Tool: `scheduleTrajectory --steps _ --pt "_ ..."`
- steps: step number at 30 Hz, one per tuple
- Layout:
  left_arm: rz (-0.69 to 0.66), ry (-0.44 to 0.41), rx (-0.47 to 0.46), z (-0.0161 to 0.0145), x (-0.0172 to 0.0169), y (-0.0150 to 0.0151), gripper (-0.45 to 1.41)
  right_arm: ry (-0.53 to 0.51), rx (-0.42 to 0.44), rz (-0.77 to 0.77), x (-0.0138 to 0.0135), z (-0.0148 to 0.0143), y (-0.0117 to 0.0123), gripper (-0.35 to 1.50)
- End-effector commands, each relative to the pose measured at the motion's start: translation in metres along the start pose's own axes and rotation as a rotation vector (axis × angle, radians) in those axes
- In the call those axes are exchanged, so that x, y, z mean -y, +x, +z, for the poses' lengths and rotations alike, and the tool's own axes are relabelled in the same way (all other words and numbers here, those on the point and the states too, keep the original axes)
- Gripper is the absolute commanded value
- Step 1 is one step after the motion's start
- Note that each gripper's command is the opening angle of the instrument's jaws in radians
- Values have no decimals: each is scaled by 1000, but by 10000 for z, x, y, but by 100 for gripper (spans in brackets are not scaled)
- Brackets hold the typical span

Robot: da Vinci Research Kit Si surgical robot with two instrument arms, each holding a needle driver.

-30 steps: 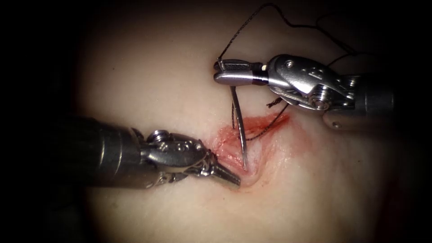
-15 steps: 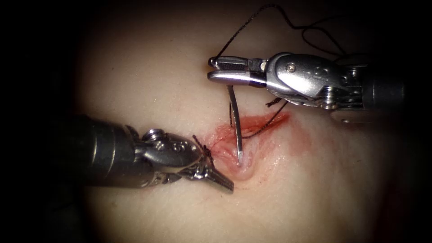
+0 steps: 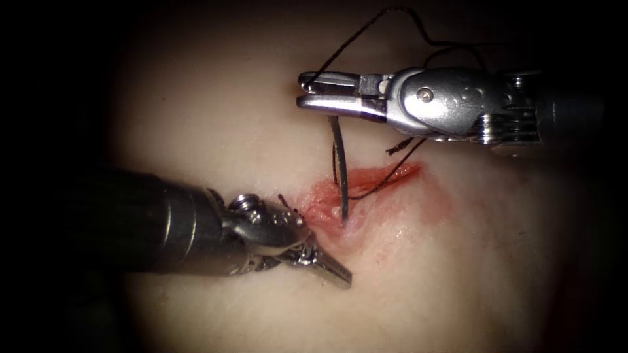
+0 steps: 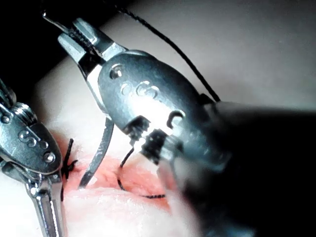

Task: Wound Closure

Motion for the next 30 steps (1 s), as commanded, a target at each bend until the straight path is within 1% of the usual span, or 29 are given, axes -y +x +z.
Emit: scheduleTrajectory --steps 1,8,16,22,30 --pt "1 1 -2 5 5 1 -37 0 -2 -8 -4 9 -3 -35" --pt "0 6 -11 3 5 3 -38 0 5 -35 -7 8 -1 -35" --pt "-4 12 -29 -4 5 9 -38 6 20 -52 2 13 -15 -35" --pt "-4 13 -30 -7 6 9 -38 2 21 12 10 19 -19 -35" --pt "-3 14 -32 -9 7 8 -35 -7 10 142 4 14 -17 -35"
